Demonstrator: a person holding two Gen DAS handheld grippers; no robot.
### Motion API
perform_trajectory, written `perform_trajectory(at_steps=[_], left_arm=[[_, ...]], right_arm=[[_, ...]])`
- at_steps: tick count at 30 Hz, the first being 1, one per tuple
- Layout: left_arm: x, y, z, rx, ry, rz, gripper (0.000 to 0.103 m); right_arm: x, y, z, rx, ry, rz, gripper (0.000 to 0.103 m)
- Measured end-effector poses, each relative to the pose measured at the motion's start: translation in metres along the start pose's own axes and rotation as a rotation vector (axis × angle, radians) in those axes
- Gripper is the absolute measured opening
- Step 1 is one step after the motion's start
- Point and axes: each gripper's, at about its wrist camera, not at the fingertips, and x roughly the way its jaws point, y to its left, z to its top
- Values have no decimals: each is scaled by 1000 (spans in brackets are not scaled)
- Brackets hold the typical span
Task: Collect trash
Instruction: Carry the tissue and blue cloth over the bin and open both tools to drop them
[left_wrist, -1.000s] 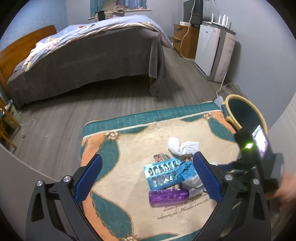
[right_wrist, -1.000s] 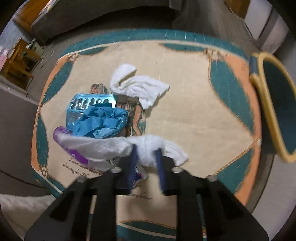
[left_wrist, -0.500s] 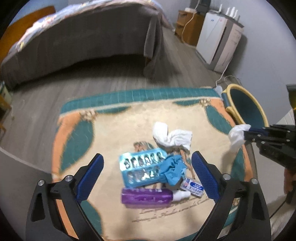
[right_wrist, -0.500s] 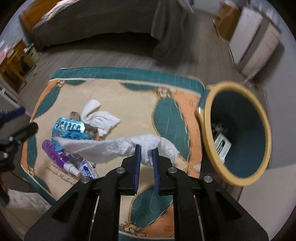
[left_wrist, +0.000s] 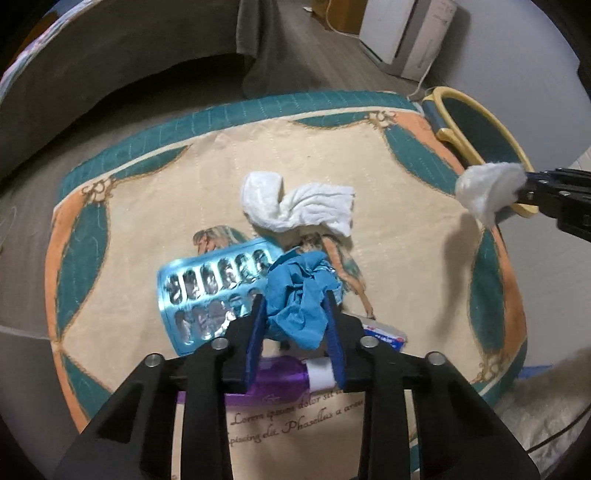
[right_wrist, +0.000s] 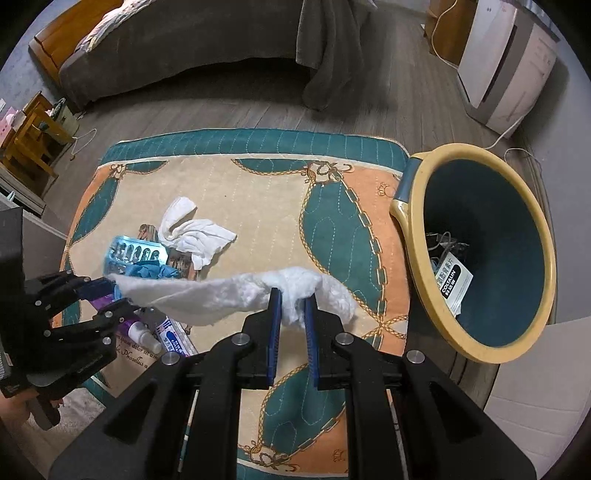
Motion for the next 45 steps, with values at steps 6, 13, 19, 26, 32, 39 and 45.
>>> perform_trajectory(at_steps=[6,13,19,26,32,39,45], left_arm=[[-23,-2,4,8,-91,-21,28],[-48,-9,10,26,-174,-11,28],[-62,-19,20,22,-235,-34,28],[-63,-28,25,33,-242,-46,28],[-68,-49,34,90,-262,-21,28],[-73,-84,50,148,-291,-59,28],[-69,-121,72,204,-300,-106,28]], right_arm=[[-9,-5,0,24,-24,16,12],[-25,-15,5,64,-78,23,12],[-34,-31,8,106,-110,17,12],[-43,-45,13,120,-145,-4,12],[-54,-61,18,119,-193,-37,12],[-61,-94,19,162,-221,-67,12],[-59,-140,18,274,-227,-95,12]])
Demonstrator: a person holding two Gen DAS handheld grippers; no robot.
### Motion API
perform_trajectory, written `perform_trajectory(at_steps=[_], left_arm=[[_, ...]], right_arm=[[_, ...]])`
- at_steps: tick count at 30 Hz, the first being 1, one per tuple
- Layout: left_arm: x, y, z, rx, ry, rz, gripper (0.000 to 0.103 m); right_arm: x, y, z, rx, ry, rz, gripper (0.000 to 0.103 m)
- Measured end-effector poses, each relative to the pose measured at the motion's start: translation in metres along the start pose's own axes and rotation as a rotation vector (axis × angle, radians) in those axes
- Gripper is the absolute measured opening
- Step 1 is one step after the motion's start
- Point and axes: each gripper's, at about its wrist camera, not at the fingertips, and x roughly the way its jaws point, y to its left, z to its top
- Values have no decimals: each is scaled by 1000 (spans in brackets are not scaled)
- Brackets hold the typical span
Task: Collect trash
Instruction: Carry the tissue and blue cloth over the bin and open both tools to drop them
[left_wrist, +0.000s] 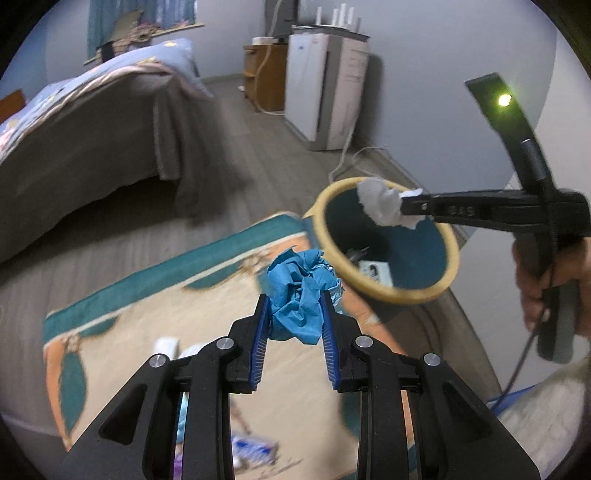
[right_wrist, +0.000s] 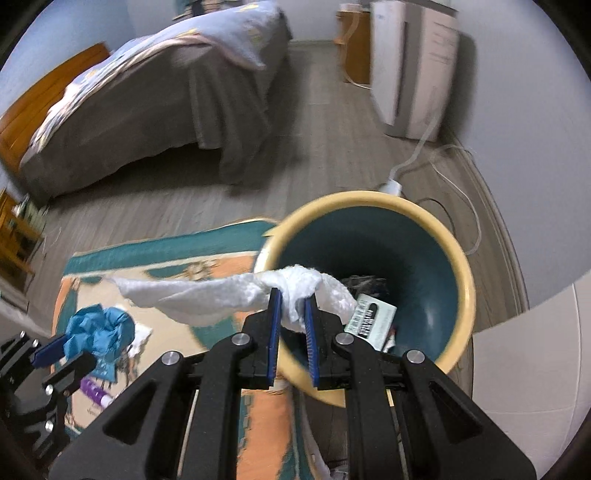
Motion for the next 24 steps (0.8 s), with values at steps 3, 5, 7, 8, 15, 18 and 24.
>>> perform_trajectory(at_steps=[3,5,7,8,15,18,24], left_arm=[[8,-16,16,28,-9,-29,28],[13,-27,25,46,-15,-50,28],[20,-39,34,62,-12,-78,28],[25,-44,39,67,-8,-90,28],[58,-63,57,93,31,-118,28],[75,-66,66,110,49,-97,28],[93,-72,77,132,50,-63,30]], right_arm=[[4,-24,3,66,-2,-20,12],[5,-36,4,104,-5,-35,12],[8,-49,3,146,-5,-49,12],[9,-55,3,165,-2,-55,12],[19,-85,-3,273,19,-85,12],[21,-94,-5,307,22,-95,12],[17,-98,0,327,-17,-97,18]])
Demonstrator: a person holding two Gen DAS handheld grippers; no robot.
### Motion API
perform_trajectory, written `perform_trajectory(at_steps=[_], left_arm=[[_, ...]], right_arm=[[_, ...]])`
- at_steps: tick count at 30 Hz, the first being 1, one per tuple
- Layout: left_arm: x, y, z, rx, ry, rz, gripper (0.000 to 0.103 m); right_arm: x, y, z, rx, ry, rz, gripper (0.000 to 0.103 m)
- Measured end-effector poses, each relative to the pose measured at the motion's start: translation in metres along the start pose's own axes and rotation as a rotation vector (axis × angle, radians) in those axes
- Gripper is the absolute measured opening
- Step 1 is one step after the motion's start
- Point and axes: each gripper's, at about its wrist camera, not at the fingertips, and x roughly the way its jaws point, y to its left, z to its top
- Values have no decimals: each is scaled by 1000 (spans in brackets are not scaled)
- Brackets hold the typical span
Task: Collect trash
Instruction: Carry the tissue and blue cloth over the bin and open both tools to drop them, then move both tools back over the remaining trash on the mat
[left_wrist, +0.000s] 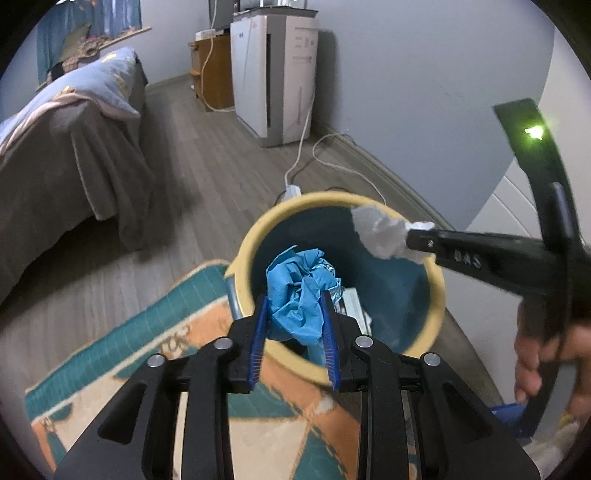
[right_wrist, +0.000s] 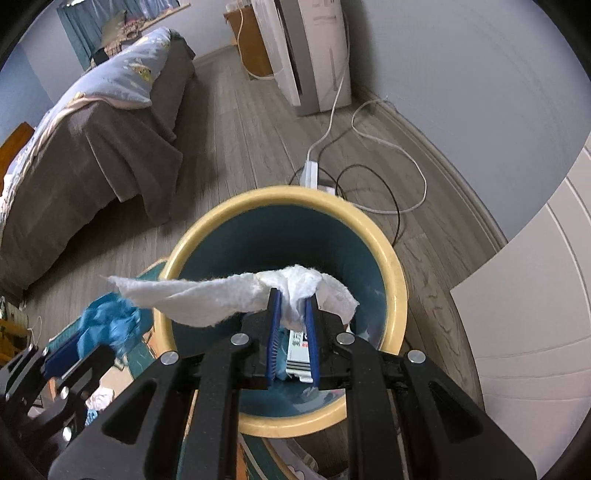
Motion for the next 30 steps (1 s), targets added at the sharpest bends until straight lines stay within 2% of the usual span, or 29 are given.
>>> perform_trajectory(at_steps=[2,3,4,5,7,11,15,23,30], left_arm=[[-2,3,6,-19,-29,-5,42],[-3,6,6,-30,-36,-15,48],[-5,9,6,-43,-46,-24,59],[-7,12,5,-53,-57,-30,66],[-9,15,2,-57,-57,-16,71],[-16,26,-8,-91,-59,24,92],[-33,40,-22,-119,-71,68,95],[-82,80,-52,-185,-82,152,96],[-132,116,-83,-239,-93,243,96]], right_arm=[[-2,0,-1,-3,-6,-2,25],[-2,0,-1,0,-4,3,32],[-1,-1,-1,2,1,5,35],[-1,-1,-1,4,4,6,40],[0,0,0,1,3,2,44],[0,3,0,-8,5,11,68],[-1,8,0,-34,1,12,96],[-7,22,-3,-82,-5,35,97],[-14,55,-12,-207,-13,35,97]])
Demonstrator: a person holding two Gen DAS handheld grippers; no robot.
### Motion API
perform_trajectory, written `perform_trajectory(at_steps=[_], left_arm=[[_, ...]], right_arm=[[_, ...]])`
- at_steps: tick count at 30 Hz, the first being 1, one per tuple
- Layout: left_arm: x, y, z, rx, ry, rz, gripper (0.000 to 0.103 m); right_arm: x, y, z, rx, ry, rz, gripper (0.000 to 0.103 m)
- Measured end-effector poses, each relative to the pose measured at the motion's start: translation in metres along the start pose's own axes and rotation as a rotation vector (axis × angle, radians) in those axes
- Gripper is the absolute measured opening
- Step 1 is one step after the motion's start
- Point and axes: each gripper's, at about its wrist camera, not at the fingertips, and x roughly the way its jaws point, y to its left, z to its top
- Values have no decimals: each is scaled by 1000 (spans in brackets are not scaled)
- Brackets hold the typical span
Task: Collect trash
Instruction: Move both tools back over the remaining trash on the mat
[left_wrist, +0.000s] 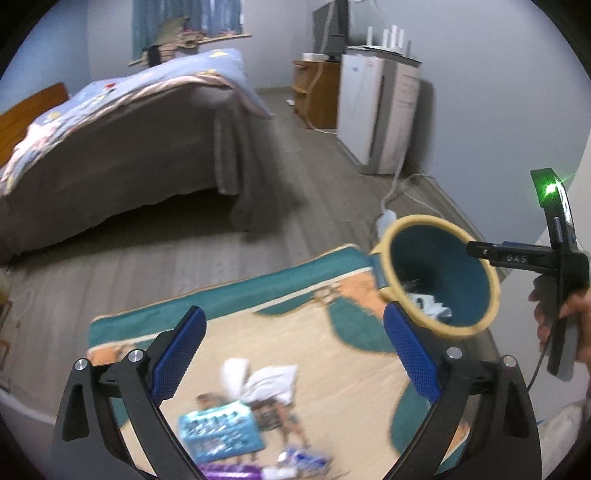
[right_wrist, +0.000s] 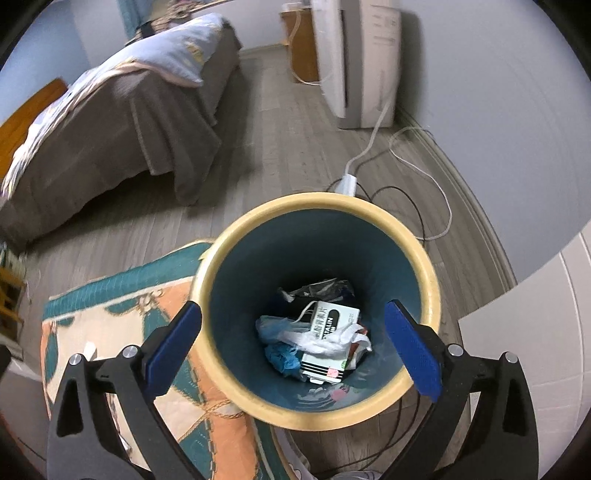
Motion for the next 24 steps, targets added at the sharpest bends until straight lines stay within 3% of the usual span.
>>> perform_trajectory(at_steps=[7,15,24], left_arm=[[-30,43,-35,-107,24,41,96],[-33,73,-90,-173,104,80,96],[-26,97,-135,-123,178,82,96]], right_arm=[[-13,50,-9,-152,-14,29,97],[-18,122,-31,-334,5,80,97],[-11,189,-69,-478,80,104,97]])
